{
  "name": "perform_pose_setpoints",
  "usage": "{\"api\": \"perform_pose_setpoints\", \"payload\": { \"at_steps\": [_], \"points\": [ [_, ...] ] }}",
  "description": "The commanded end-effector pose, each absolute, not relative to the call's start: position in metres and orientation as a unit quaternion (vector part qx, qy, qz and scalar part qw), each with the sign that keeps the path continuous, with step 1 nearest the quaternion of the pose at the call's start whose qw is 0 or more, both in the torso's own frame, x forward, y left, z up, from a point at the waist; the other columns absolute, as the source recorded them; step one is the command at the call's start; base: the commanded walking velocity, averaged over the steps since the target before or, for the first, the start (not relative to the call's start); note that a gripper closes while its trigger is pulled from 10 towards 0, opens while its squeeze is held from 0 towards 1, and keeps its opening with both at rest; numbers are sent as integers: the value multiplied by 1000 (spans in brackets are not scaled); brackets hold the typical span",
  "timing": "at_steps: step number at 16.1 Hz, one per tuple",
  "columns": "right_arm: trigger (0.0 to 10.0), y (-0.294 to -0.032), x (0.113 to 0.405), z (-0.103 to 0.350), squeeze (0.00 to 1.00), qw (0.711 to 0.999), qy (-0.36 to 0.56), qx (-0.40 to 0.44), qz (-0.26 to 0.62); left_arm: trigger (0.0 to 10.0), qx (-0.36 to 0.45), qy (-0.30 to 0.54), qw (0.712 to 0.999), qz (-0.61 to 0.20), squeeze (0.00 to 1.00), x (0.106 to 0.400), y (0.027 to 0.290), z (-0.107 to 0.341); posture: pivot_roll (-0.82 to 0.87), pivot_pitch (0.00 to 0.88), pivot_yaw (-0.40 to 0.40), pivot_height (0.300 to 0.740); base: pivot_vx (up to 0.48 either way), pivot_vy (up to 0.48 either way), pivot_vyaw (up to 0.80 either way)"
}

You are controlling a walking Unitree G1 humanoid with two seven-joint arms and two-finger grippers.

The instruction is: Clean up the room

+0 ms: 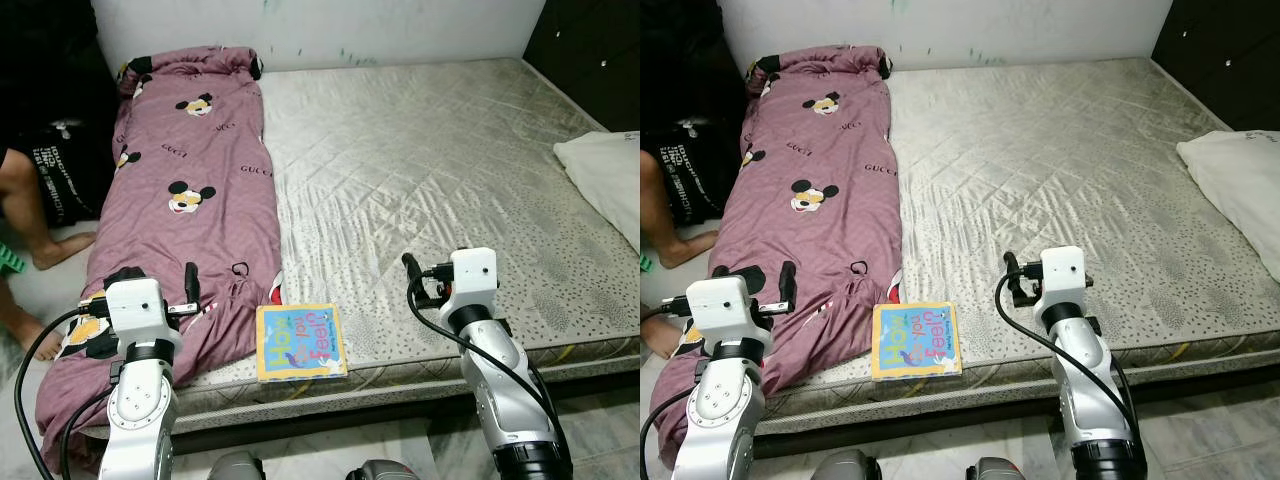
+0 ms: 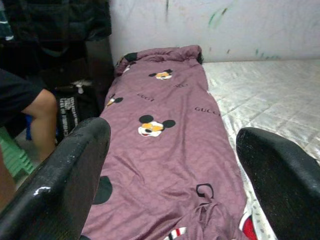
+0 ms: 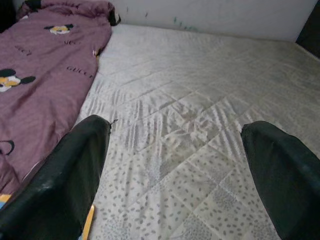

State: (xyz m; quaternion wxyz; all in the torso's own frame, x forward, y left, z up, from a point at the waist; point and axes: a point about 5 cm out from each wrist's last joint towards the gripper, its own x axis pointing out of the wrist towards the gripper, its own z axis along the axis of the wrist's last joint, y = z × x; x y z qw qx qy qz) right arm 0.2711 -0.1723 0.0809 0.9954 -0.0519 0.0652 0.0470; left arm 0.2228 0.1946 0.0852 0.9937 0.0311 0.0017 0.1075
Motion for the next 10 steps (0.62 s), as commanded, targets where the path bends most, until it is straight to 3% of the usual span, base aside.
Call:
{"api": "perform_pose_setpoints", "payload": {
  "at_steps": [1, 4, 10],
  "points": [
    [10000, -170, 271, 87, 0, 996, 57, -54, 51, 10000, 32, -3, 993, 114, 0, 222, 199, 89, -32, 0, 18, 740, 0, 0, 0],
    [10000, -170, 271, 87, 0, 996, 58, -53, 50, 10000, 31, -2, 994, 104, 0, 222, 197, 89, -32, 0, 19, 740, 0, 0, -800],
    [10000, -169, 273, 88, 0, 995, 62, -51, 52, 10000, 23, -2, 996, 87, 0, 230, 190, 92, -27, 0, 21, 740, 0, 0, 0]
  ]
}}
